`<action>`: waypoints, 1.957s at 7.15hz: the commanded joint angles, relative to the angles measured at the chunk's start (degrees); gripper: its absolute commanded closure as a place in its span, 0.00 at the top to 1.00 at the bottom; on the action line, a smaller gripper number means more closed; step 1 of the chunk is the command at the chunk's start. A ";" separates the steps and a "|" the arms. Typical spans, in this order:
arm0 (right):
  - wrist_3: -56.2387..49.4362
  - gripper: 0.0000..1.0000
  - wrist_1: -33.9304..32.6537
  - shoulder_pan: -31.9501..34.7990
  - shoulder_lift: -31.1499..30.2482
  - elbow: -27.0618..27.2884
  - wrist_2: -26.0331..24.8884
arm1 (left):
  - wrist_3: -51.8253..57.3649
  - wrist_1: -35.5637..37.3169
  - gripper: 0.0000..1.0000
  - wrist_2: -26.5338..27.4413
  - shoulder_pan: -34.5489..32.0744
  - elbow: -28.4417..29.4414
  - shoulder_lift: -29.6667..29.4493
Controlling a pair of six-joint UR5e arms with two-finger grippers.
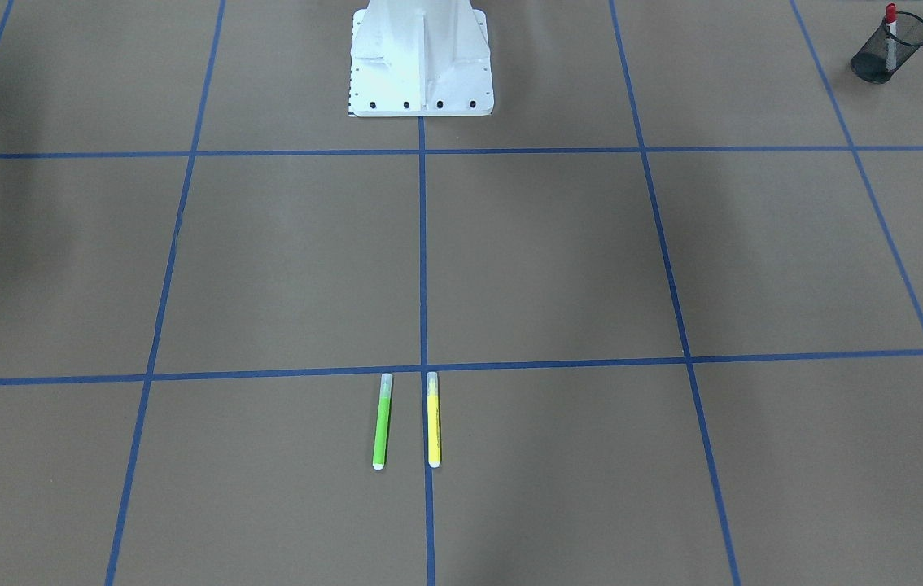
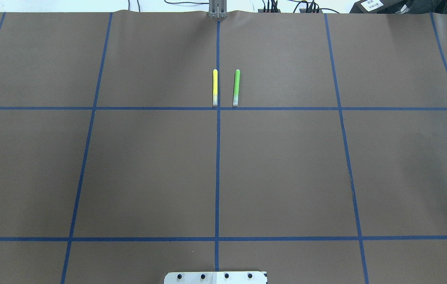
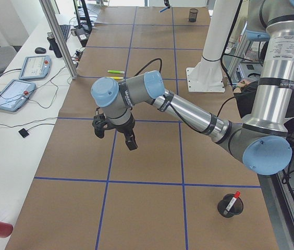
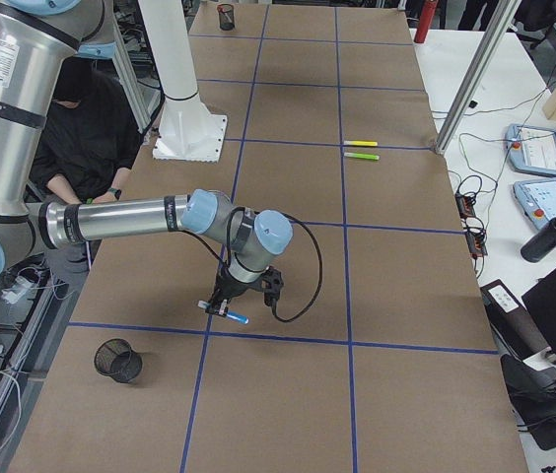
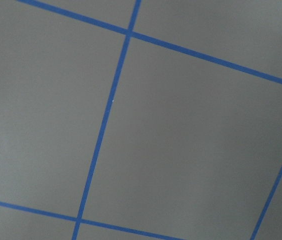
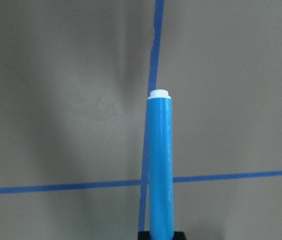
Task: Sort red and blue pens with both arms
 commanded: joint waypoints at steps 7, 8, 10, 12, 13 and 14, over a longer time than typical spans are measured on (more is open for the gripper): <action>-27.61 0.00 -18.49 9.28 -6.47 -16.77 -3.65 | -21.83 -16.28 1.00 0.12 7.96 -0.23 -4.44; -28.51 0.00 -18.49 9.99 -7.51 -18.10 -3.66 | -21.83 -16.37 1.00 0.20 8.14 -0.14 -4.44; -30.00 0.00 -18.58 11.66 -9.19 -18.03 -3.74 | -22.96 -18.82 1.00 0.29 9.29 0.82 -4.53; -30.36 0.00 -21.10 13.68 -8.41 -17.42 -4.96 | -24.90 -19.62 1.00 0.29 10.34 0.82 -4.62; -30.45 0.00 -24.09 15.95 -6.58 -16.81 -6.89 | -24.90 -19.71 1.00 0.29 10.69 0.83 -4.53; -31.32 0.00 -27.51 18.58 -5.08 -16.71 -9.69 | -24.99 -19.80 1.00 0.29 10.78 0.83 -4.53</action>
